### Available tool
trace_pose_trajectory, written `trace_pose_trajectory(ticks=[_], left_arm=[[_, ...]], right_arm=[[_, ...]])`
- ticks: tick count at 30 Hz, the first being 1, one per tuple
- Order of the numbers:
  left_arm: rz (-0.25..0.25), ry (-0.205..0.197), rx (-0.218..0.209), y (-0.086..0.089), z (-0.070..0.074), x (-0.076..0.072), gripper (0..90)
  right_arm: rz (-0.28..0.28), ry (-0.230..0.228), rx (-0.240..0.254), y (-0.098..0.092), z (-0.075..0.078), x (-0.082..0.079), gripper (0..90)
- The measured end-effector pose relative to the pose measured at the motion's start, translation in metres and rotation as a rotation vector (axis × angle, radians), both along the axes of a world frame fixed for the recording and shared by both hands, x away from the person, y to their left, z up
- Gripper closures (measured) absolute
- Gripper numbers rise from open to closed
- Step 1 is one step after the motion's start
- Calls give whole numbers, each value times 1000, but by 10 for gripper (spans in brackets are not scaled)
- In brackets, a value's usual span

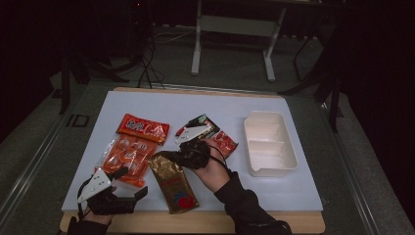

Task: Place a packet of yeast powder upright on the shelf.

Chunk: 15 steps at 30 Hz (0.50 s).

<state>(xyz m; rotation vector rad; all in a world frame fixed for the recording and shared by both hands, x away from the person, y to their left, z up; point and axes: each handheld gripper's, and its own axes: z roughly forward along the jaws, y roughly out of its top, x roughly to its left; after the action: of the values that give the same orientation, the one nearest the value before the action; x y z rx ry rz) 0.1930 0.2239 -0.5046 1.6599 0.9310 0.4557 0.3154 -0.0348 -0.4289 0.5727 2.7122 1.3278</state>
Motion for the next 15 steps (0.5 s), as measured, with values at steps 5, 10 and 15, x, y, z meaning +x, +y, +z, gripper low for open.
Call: trace_pose_trajectory(ticks=[5,10,15], left_arm=[[10,-2,1,1,0,1,28],[16,-3,-9,3,-1,1,28],[13,-3,-4,2,-1,2,28]], right_arm=[[38,23,36,-3,9,-9,900],[66,19,80,-9,21,-18,900],[75,-10,109,-18,39,-20,900]])
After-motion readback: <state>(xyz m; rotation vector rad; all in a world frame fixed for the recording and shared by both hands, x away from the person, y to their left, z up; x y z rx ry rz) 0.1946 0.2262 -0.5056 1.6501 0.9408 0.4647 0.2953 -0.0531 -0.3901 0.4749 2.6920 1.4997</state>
